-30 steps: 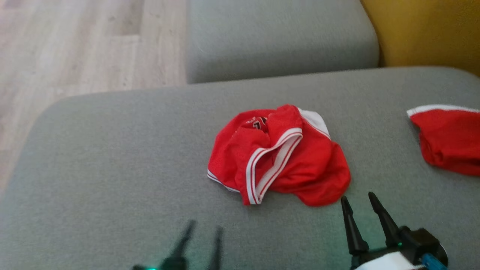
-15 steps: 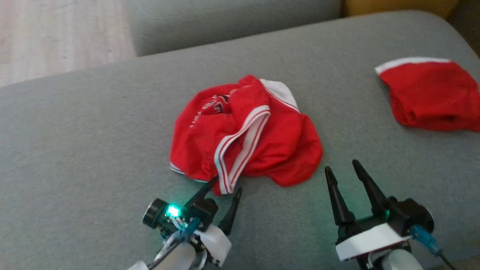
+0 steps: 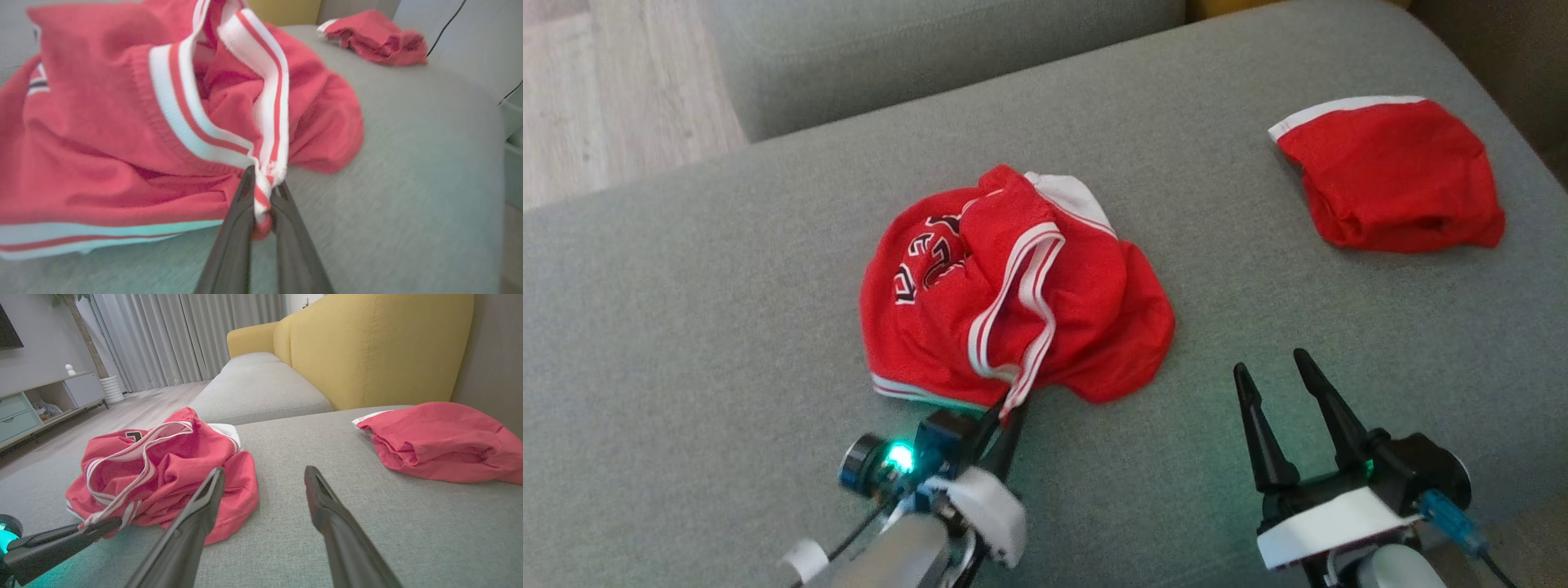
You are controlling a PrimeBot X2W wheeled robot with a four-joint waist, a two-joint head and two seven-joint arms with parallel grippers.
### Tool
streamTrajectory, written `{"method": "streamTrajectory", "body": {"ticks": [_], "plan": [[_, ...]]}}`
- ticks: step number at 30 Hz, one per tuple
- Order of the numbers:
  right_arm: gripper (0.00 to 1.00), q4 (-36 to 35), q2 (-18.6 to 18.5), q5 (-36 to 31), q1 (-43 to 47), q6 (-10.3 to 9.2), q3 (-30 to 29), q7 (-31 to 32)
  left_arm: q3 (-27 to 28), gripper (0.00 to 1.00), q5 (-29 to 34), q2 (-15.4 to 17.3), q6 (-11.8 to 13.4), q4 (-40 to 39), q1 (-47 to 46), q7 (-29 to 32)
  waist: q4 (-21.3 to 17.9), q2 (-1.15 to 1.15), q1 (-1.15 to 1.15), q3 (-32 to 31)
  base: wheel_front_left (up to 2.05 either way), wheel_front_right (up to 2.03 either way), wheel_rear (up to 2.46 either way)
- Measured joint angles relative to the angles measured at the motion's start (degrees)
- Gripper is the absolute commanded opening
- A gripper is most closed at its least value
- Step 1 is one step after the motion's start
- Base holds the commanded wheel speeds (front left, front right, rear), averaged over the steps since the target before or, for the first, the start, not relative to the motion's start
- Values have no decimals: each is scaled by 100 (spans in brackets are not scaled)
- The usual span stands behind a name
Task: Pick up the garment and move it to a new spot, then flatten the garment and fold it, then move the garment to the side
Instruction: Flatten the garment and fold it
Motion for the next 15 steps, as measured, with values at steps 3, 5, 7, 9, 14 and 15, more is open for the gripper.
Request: {"method": "streamTrajectory", "body": {"ticks": [3, 5, 7, 9, 14, 15], "plan": [[100, 0, 1, 1, 54, 0, -21, 0, -41, 0, -528, -5, -268, -555, -95, 8, -6, 0, -1, -135, 0, 0, 0], [100, -3, 3, 27, 107, 0, -22, 0, -49, 0, -865, -11, -316, -921, -380, 9, 12, 0, -1, -194, 0, 0, 0], [100, -3, 8, 42, 159, 0, -22, 0, -26, 0, -1110, -8, -391, -1237, -925, 58, 41, 0, 0, -219, 0, 0, 0], [100, -10, 10, 42, 160, 0, -24, 0, 36, 0, -1396, -12, -444, -1464, -1600, 107, 62, 0, 0, -262, 0, 0, 0], [100, -11, 29, 42, 164, 0, -19, 0, 587, 0, -1983, -81, -483, -1623, -3198, 90, 117, 0, 0, -354, 0, 0, 0], [100, -12, 34, 42, 172, 0, -23, 0, 724, 0, -2024, -88, -483, -1616, -3467, 85, 136, 0, -1, -382, 0, 0, 0]]}}
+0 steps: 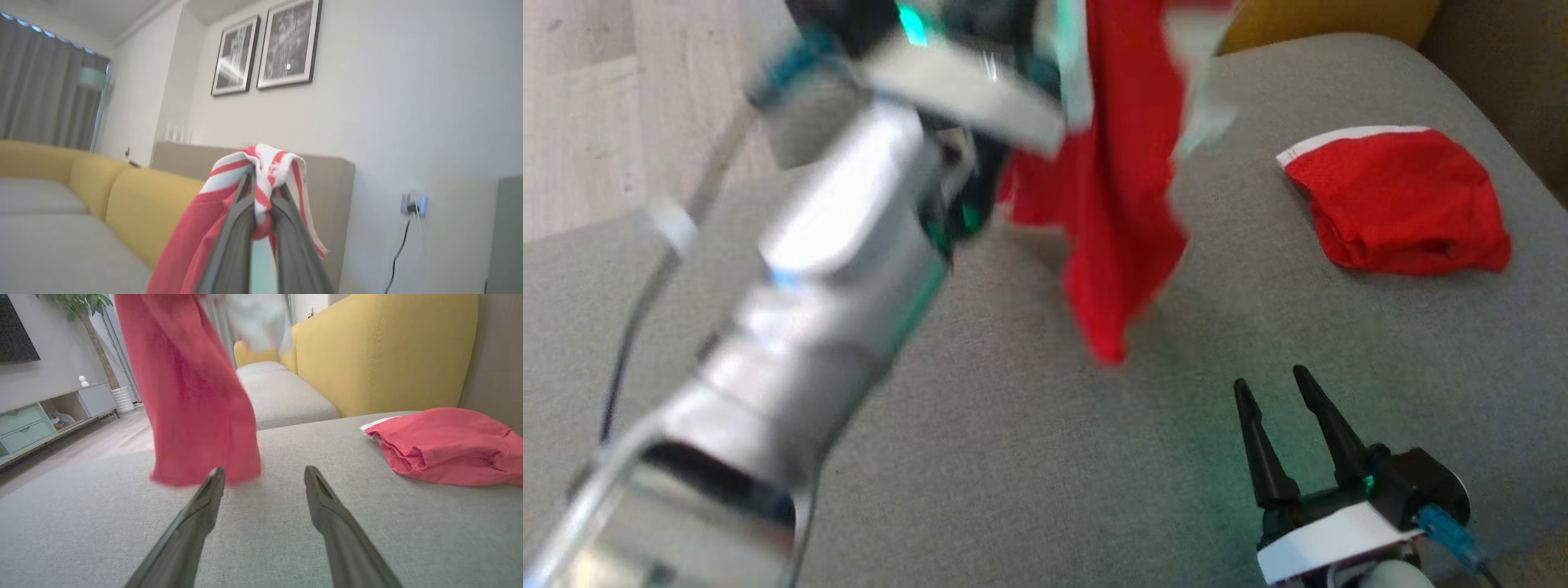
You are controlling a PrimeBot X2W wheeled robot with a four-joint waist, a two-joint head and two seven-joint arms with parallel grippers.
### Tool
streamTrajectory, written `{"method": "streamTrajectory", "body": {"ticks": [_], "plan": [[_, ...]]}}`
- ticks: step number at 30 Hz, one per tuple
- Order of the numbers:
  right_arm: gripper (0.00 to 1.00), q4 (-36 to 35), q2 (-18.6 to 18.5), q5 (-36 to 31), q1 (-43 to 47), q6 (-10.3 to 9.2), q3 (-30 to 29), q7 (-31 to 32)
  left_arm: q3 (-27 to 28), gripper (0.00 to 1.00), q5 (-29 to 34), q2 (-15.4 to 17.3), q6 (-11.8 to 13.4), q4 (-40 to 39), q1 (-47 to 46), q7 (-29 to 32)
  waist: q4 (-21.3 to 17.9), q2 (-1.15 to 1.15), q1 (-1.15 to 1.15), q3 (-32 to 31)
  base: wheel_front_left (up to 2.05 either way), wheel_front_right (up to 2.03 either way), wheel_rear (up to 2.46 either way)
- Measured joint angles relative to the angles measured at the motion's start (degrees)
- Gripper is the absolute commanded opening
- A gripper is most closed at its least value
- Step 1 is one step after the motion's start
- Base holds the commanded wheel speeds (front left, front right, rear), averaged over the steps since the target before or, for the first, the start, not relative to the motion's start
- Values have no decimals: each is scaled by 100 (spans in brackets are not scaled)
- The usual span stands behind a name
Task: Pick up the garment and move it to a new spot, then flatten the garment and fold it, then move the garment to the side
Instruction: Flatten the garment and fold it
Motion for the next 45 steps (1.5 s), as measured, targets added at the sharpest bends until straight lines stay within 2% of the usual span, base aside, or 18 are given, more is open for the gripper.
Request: {"method": "streamTrajectory", "body": {"ticks": [4, 8, 10, 13, 16, 19, 25, 29, 31, 32, 35, 39, 40, 41, 42, 45], "plan": [[100, -25, 11, 0, 127, 0, -112, 0, 690, 0, -102, -37, 47, 167, -883, -70, 135, 0, 0, -78, 0, 0, 0], [100, -23, 23, 1, 234, 0, -136, 0, 1099, 0, -174, 364, 118, 602, -865, -93, 310, 0, 0, -140, 0, 0, 0], [100, -25, 30, 1, 233, 0, -153, 0, 1121, 0, -263, 649, 149, 933, -346, -31, 390, 0, 0, -176, 0, 0, 0], [100, -45, 34, 1, 233, 0, -198, 0, 1090, 0, -448, 966, 147, 1449, 976, 169, 503, 0, 0, -199, 0, 0, 0], [100, -83, 34, 1, 230, 0, -223, 0, 1067, 0, -611, 1105, 140, 1845, 2356, 168, 561, 0, 0, -150, 0, 0, 0], [100, -92, 41, 1, 227, 0, -233, 0, 1076, 0, -751, 1155, 89, 2013, 3340, 132, 600, 0, 0, -98, 0, 0, 0], [100, -88, 42, 2, 236, 0, -335, 0, 849, 0, -833, 1063, -154, 1346, 4278, 12, 766, 0, 0, -31, 0, 0, 0], [100, -87, 42, 22, 243, 0, -358, 0, 677, 0, -689, 1110, -142, 821, 4741, 8, 889, 0, 0, -25, 0, 0, 0], [100, -89, 42, 58, 251, 0, -361, 0, 654, 0, -576, 1257, 22, 445, 5052, 7, 972, 0, 0, -30, 0, 0, 0], [100, -90, 43, 58, 279, 0, -370, 0, 662, 0, -485, 1502, 207, 41, 5328, 5, 1057, 0, 0, -41, 0, 0, 0], [100, -90, 47, 58, 356, 0, -421, 0, 711, 0, -368, 1963, 503, -643, 5699, 19, 1186, 0, 0, -46, 0, 0, 0], [100, -98, 48, 57, 355, 0, -477, 0, 915, 0, -242, 2620, 1022, -1327, 6003, 175, 1346, 0, 0, -19, 0, 0, 0], [100, -96, 49, 57, 355, 0, -465, 0, 969, 6, -185, 2786, 1171, -1461, 6030, 186, 1378, 0, 0, -8, 0, 0, 0], [100, -96, 49, 56, 352, 0, -457, 0, 995, 83, -86, 2950, 1300, -1574, 6039, 242, 1400, 0, 0, 8, 0, 0, 0], [100, -94, 51, 56, 348, 0, -453, 0, 1026, 100, 37, 3095, 1455, -1669, 6035, 290, 1417, 0, 0, 25, 0, 0, 0], [100, -96, 52, 48, 334, 0, -450, 0, 1080, 100, 436, 3495, 1812, -2043, 5922, 475, 1447, 0, 0, 85, 0, 0, 0]]}}
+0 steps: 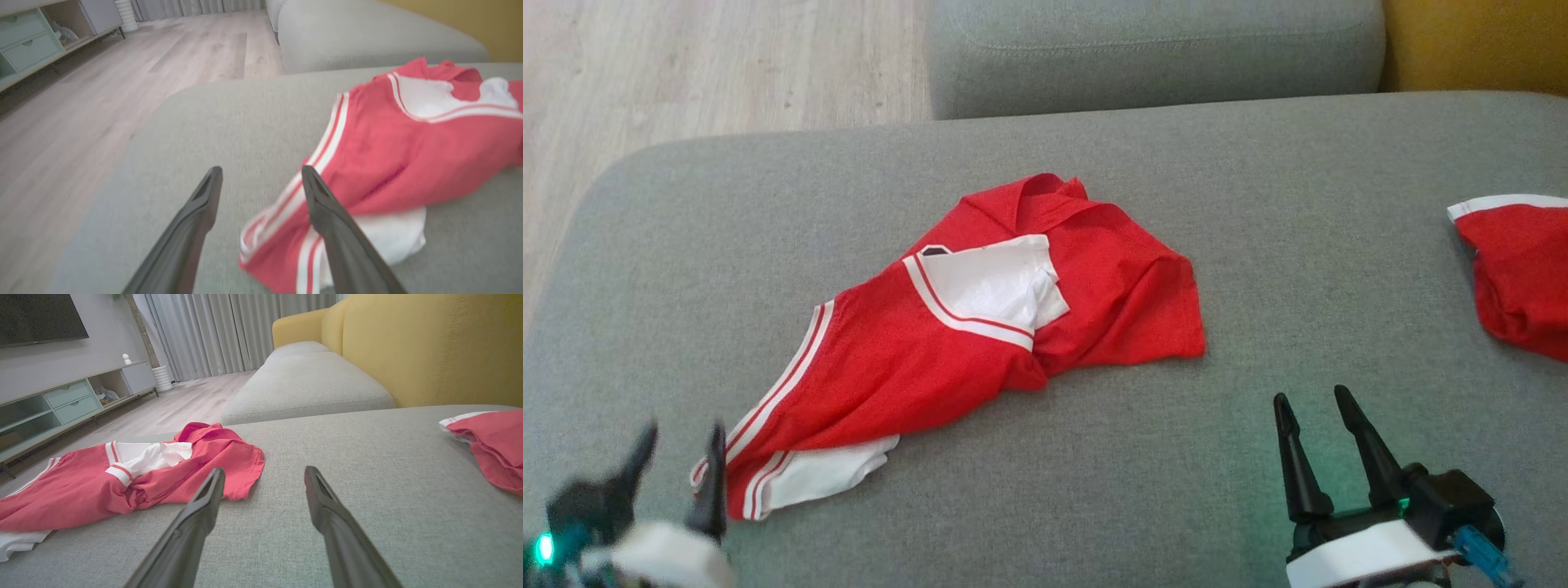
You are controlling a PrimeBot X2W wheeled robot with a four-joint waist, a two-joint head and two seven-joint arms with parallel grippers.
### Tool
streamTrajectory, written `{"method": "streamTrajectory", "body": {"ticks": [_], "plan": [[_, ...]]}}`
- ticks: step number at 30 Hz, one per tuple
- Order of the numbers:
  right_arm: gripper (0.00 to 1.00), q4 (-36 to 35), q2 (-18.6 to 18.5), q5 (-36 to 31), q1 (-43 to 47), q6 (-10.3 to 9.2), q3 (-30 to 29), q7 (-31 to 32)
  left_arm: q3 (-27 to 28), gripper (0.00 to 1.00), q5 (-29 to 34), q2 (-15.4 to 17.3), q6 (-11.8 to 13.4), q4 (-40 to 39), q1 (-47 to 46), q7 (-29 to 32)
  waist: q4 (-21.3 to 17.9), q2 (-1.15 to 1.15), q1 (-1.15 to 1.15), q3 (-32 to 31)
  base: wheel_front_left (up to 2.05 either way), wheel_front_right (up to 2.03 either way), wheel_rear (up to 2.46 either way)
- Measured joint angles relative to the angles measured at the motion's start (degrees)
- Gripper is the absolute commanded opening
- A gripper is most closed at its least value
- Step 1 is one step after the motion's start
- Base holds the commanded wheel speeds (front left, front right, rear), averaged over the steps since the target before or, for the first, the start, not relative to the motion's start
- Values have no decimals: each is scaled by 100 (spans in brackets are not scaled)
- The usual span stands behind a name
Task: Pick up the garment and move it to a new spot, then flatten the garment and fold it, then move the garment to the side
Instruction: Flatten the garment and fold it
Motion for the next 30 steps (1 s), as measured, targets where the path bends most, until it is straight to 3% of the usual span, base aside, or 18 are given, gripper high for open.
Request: {"method": "streamTrajectory", "body": {"ticks": [2, 4, 8, 11, 13, 17, 22, 30], "plan": [[100, -1, 0, -12, -12, 0, 12, 0, 31, 100, 131, 189, 36, -363, -317, 168, 6, 0, 0, 53, 0, 0, 0], [100, -1, -1, -54, -42, 0, 38, 0, 2, 100, 268, 341, -129, -840, -894, 438, -1, 0, 0, 125, 0, 0, 0], [100, 1, -34, -56, -260, 0, 167, 0, -426, 100, 556, 435, -934, -1419, -2452, 1220, -58, 0, 1, 311, 0, 0, 0], [100, -2, -84, -56, -487, 0, 260, 0, -859, 100, 566, 170, -1611, -1258, -3464, 1890, -165, 0, 1, 469, 0, 0, 0], [100, -7, -111, -55, -614, 0, 334, 0, -1180, 100, 488, -82, -1906, -881, -3984, 2345, -274, 0, 1, 574, 0, 0, 0], [100, -15, -112, -48, -776, 0, 422, 0, -1725, 100, 194, -402, -2075, -53, -4730, 3166, -547, 0, 1, 805, 0, 0, 0], [100, -1, -107, -18, -973, 0, 559, 0, -2535, 100, -369, -490, -2098, 846, -5505, 4272, -979, 0, 2, 1199, 0, 0, 0], [100, 16, -78, 68, -1100, 0, 612, 0, -3183, 100, -856, -355, -2118, 1592, -5887, 4808, -1525, 0, 1, 1581, 0, 0, 0]]}}
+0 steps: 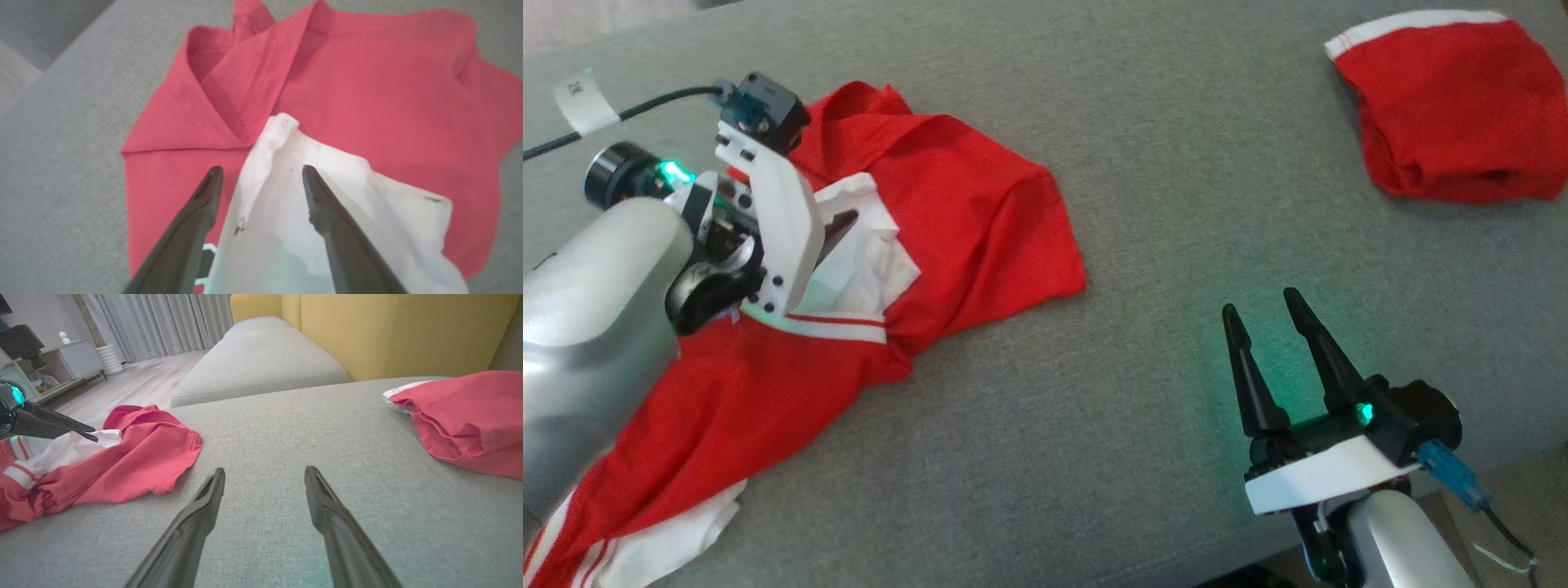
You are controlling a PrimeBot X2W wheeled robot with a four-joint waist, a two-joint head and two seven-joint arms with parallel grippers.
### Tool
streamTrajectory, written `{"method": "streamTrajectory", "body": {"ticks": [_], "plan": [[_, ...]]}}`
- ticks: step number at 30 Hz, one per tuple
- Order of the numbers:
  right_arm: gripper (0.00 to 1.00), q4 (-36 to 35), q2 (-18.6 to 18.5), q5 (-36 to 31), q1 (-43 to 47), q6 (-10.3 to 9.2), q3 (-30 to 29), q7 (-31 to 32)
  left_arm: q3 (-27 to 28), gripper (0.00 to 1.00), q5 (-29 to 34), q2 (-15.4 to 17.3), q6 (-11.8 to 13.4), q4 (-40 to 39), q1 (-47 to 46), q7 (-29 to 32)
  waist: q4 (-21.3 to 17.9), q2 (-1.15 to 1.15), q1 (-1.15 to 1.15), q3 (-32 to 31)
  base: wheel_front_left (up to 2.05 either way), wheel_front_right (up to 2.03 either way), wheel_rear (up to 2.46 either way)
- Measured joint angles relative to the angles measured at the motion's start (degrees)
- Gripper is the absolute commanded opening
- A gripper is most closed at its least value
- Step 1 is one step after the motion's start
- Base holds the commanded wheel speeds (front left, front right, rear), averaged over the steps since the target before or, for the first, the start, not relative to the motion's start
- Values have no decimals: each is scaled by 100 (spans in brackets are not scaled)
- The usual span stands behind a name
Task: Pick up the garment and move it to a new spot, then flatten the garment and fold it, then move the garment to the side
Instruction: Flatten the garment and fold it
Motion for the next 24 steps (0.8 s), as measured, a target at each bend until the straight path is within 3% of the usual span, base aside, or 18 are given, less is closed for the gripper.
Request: {"method": "streamTrajectory", "body": {"ticks": [1, 4, 5, 11, 18, 24], "plan": [[100, 3, 1, 0, -1, 0, -2, 0, -66, 84, -57, 20, 0, 36, -1, 55, -48, 0, 0, 26, 0, 0, 0], [100, 11, 15, 0, -1, 0, -10, 0, -333, 5, -91, 94, -1, 55, -31, 100, -137, 0, 0, 69, 0, 0, 0], [100, 11, 15, 0, -1, 0, -10, 0, -333, 0, -91, 94, -1, 55, -31, 100, -137, 0, 0, 69, 0, 0, 0], [100, 16, 47, 0, -1, 0, -82, 0, -800, 0, 0, 269, 0, -275, -215, -388, -81, 0, -1, 21, 0, 0, 0], [100, 21, 56, -1, 5, 0, -130, 0, -1258, 0, 288, 423, 0, -1336, -307, -978, 149, 0, -2, -158, 0, 0, 0], [100, 23, 57, 1, 10, 0, -109, 0, -1369, 0, 971, 746, 0, -2004, 81, -1255, 271, 0, -2, -285, 0, 0, 0]]}}
